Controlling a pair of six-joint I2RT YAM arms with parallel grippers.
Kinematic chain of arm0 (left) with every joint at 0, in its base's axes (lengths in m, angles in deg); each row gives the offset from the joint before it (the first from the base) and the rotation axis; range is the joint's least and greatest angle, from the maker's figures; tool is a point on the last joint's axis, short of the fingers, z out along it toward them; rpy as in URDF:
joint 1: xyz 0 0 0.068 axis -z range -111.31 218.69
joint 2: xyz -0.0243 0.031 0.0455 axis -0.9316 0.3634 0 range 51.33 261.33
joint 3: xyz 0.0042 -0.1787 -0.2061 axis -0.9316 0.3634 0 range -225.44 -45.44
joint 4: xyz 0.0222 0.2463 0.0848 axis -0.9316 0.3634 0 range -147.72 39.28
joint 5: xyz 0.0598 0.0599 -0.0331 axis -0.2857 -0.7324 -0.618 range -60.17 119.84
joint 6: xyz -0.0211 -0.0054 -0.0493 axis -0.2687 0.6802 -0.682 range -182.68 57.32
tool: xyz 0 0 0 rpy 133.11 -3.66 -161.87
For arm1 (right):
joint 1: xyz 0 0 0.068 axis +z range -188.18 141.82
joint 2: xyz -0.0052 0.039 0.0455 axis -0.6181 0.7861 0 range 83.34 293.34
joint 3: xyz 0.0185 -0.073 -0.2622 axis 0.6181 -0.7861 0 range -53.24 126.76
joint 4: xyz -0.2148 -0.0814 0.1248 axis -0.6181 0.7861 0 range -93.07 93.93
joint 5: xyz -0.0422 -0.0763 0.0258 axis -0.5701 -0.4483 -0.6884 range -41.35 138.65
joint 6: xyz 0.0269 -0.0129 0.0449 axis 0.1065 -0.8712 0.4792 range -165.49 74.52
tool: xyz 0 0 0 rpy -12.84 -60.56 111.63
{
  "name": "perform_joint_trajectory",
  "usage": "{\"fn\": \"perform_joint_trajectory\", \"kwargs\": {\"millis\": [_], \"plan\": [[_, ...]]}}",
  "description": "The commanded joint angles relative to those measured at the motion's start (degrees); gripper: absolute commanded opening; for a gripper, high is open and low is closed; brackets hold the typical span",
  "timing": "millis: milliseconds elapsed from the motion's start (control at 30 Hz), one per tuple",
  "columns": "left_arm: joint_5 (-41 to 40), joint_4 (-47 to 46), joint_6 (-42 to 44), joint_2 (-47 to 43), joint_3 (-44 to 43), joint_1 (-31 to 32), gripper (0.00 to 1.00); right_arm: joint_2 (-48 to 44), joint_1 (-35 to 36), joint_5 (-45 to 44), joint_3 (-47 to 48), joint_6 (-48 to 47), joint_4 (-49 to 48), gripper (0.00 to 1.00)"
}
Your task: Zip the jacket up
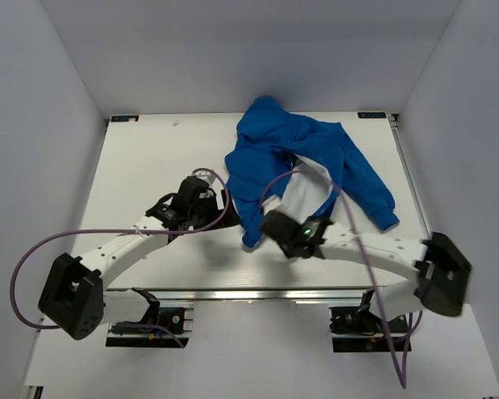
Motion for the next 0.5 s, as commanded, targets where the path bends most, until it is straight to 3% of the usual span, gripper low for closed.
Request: {"fn": "perform_joint_trajectory", "kwargs": {"millis": [0,133,233,300,367,467], "plan": [[-3.05,2.16,-2.33,-3.75,1.61,0.23,0.98,8.27,8.54,-6.68,1.0,-1.03,4.0,0.0],[-5.5,4.09,-3.3,-5.6,2.67,0.14,0.98,12.51,14.88,-2.66,-0.32,-2.78,-4.33,0.0],[-6.39,6.02,-3.92,-6.83,3.37,0.14,0.98,8.67,15.33,1.03,-2.86,-3.37,-10.56,0.0],[-6.48,5.94,-4.36,-8.06,4.42,0.14,0.98,6.19,15.42,11.64,-5.58,-7.32,-15.24,0.0],[-6.39,5.59,-4.54,-8.42,4.86,0.14,0.98,5.48,15.59,15.27,-7.87,-10.24,-15.53,0.0],[-6.3,5.5,-4.36,-8.07,4.69,0.14,0.98,7.41,15.59,12.75,-7.7,-8.6,-13.33,0.0]]}}
